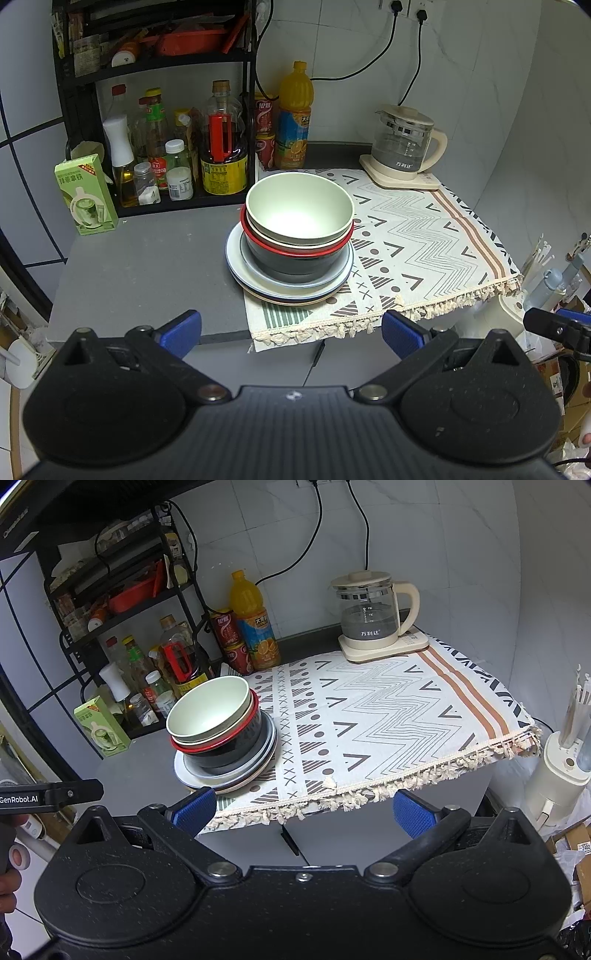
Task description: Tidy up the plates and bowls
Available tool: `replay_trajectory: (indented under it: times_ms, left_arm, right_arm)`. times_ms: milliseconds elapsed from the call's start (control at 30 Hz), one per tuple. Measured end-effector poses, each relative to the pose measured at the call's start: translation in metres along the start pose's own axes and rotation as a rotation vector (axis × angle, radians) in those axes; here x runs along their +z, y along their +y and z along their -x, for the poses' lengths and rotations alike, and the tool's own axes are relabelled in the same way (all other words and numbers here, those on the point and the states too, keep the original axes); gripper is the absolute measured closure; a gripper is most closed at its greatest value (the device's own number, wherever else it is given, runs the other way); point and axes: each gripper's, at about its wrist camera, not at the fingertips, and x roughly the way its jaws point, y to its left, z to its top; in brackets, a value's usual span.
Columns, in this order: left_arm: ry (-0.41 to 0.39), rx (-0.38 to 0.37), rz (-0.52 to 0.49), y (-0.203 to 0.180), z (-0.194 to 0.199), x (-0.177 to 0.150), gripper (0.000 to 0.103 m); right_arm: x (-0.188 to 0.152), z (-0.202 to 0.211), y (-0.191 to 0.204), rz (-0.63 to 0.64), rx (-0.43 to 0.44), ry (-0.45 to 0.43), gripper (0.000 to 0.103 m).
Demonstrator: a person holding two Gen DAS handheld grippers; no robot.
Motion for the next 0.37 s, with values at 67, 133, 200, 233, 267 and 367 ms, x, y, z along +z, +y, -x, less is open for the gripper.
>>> replay_trajectory:
  times_ms: [67,133,200,233,267,367]
  left_arm:
    - [0.0,0.0,-0.005,-0.0009,-0.0001,-0.0014,0.0]
    - [0.003,-0.004,-0.004,-0.0022,-0.0007,-0.0033,0.0]
    - [0.007,-0.011,-0.006,-0.0038,-0.0016,-0.0046,0.0]
    - [0.007,-0.012,-0.007,-0.0048,-0.0018,-0.0051,0.0]
    - [0.007,-0.012,-0.006,-0.0055,-0.0018,-0.0061,0.0]
    - [0.015,-0.011,-0.001,-0.0073,-0.0024,-0.0075,0.0]
  right_arm:
    - [-0.0004,0.0007,-0.0001,0.003,-0.002,0.001,0.0]
    - [-0.0015,0.0017,-0.0012,0.001,-0.003,0.005,0.0]
    - [-0.0028,0.0025,-0.0029,0.001,-0.007,0.009,0.0]
    - [-0.0031,0.0027,-0.0034,0.002,-0.009,0.011,0.0]
    - [-0.0036,0.0027,-0.004,0.002,-0.009,0.014,0.0]
    - [-0.0042,0.0015,-0.006,0.004,-0.009,0.024,0.0]
